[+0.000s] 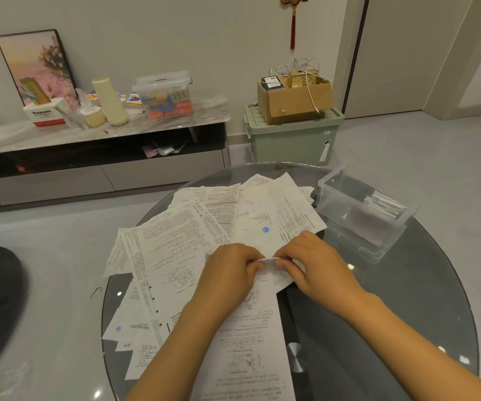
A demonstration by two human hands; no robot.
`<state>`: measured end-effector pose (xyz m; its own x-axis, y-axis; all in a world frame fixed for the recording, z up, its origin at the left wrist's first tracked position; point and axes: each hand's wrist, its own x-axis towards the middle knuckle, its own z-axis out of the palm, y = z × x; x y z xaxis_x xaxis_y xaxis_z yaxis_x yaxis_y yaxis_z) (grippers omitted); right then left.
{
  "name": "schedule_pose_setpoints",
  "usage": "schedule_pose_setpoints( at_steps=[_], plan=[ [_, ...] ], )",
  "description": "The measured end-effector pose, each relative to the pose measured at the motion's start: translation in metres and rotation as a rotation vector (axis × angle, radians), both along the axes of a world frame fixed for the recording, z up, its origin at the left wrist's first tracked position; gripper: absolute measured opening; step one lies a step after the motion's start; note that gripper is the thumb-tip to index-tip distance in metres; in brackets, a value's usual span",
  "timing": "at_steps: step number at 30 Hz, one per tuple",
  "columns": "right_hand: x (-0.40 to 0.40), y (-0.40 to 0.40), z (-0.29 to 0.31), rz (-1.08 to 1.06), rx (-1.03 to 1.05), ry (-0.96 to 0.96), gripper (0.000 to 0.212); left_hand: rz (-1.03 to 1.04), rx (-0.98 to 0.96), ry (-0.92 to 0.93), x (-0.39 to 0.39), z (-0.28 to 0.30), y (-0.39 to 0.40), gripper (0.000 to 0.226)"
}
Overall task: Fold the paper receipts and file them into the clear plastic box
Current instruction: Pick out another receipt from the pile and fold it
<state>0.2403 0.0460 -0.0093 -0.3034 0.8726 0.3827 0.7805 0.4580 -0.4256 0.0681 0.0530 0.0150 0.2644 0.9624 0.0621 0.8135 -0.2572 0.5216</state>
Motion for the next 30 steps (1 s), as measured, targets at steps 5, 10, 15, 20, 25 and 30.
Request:
schedule_pose_setpoints(
  at_steps=[5, 10, 15, 20, 25, 30],
  plan=[
    [0.020, 0.005, 0.015, -0.046, -0.114, 0.045, 0.010, -0.019, -0.058, -0.086, 0.018, 0.012, 0.008, 0.017],
    [0.040, 0.010, 0.038, -0.128, -0.104, 0.083, 0.011, -0.048, 0.010, -0.120, 0.041, 0.028, 0.020, 0.017],
    [0.063, 0.017, 0.052, -0.203, -0.009, 0.080, 0.011, -0.098, 0.115, -0.188, 0.068, 0.041, 0.038, 0.017],
    [0.096, 0.023, 0.061, -0.396, 0.122, 0.113, 0.011, -0.168, 0.137, -0.355, 0.107, 0.046, 0.057, 0.021],
    [0.119, 0.028, 0.061, -0.515, 0.147, 0.149, 0.012, -0.218, 0.167, -0.425, 0.142, 0.045, 0.074, 0.027],
    [0.139, 0.036, 0.049, -0.687, 0.203, 0.217, 0.013, -0.257, 0.115, -0.337, 0.168, 0.039, 0.085, 0.025]
  ],
)
